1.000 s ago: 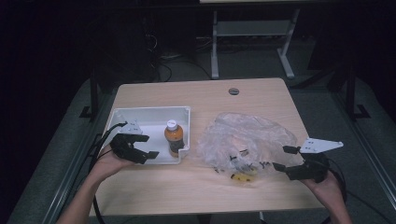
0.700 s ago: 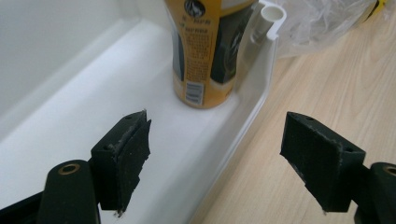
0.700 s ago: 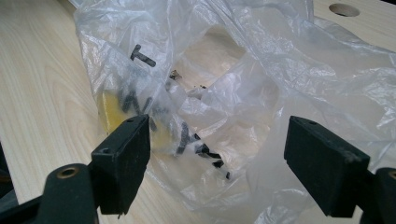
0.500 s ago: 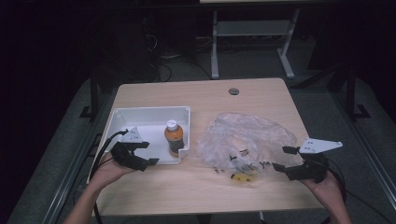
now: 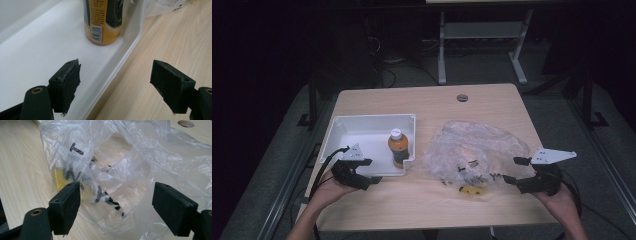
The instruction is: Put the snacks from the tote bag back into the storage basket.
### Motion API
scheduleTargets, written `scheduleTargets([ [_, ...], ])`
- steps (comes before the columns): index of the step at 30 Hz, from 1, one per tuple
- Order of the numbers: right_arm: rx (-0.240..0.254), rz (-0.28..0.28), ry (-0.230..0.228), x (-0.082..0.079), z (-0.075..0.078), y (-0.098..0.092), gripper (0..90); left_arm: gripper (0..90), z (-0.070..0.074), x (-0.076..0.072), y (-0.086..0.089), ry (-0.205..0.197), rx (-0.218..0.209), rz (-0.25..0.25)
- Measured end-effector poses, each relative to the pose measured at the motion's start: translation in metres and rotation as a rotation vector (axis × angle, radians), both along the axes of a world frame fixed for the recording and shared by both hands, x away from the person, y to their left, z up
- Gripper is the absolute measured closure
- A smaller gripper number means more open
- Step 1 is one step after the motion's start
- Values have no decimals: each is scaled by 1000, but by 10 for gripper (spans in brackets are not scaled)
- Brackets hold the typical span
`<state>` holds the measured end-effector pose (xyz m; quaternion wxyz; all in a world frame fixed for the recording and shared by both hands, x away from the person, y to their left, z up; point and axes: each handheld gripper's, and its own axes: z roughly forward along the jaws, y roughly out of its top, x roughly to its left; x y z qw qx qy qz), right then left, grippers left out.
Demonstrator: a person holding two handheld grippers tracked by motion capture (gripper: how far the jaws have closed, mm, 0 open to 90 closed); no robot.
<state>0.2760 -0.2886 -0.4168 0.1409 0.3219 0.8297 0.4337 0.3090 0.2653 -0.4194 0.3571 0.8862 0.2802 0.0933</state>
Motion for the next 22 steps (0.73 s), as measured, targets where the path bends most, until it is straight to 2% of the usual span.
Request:
scheduleTargets([
  [22, -4, -1, 5, 0, -2, 1, 218, 234, -19, -12, 0, 10, -27, 1],
])
